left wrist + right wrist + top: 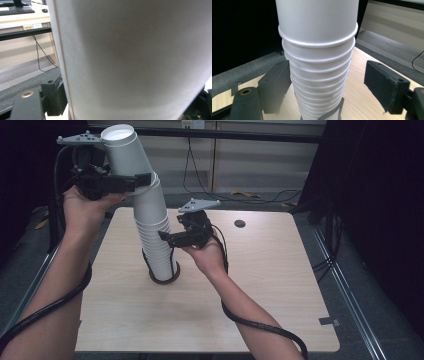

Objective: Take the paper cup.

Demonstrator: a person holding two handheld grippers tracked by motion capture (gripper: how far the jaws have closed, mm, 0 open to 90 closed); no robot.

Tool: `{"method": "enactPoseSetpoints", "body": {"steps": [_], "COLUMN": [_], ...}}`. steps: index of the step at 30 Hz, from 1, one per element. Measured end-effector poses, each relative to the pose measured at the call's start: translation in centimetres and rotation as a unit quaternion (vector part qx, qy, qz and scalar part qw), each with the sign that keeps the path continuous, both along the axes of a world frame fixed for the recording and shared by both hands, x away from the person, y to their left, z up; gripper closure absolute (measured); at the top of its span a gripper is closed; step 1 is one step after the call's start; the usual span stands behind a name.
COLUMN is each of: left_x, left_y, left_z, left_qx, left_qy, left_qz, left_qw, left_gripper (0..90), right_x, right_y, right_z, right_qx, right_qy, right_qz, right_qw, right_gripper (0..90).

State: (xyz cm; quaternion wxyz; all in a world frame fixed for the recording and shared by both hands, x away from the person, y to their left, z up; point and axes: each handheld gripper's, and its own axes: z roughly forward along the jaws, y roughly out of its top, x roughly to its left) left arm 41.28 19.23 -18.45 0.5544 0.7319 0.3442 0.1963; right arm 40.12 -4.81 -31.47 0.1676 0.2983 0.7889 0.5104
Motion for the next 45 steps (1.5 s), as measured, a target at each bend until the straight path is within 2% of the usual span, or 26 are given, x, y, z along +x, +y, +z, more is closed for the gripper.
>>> {"method": "enactPoseSetpoints", "body": {"steps": [4, 9, 11, 20, 32, 41, 45], "left_x": [-0.2, -0.3, -0.5, -1.0, -1.8, -2.6, -3.2], "left_y": [0.4, 0.9, 1.3, 2.6, 4.7, 5.8, 6.2], "left_z": [0.3, 0.5, 0.5, 0.5, -0.1, -0.3, -0.9], "left_qx": [-0.007, -0.007, -0.015, -0.008, 0.0, 0.017, 0.029], "left_qy": [-0.003, -0.003, -0.002, -0.001, 0.009, 0.012, 0.015], "left_qz": [-0.001, -0.001, -0.001, 0.0, 0.0, 0.0, -0.006], "left_qw": [1.0, 1.0, 0.9999, 1.0, 1.0, 0.9998, 0.9994], "left_gripper": [17.3, 17.2, 17.2, 17.3, 17.1, 17.2, 17.2], "right_x": [0.1, 0.0, 0.1, 0.1, 0.1, 0.1, 0.0], "right_y": [-0.2, -0.3, -0.4, -0.9, -1.8, -2.3, -2.6], "right_z": [-0.3, -0.4, -0.5, -0.9, -1.7, -2.1, -2.2], "right_qx": [-0.001, -0.002, -0.004, -0.011, -0.026, -0.034, -0.04], "right_qy": [0.003, 0.006, 0.005, 0.01, 0.018, 0.023, 0.023], "right_qz": [-0.002, 0.0, -0.001, -0.001, 0.002, 0.002, 0.004], "right_qw": [1.0, 1.0, 1.0, 0.9999, 0.9995, 0.9991, 0.9989], "right_gripper": [20.6, 20.6, 20.4, 18.5, 17.5, 17.2, 16.9]}}
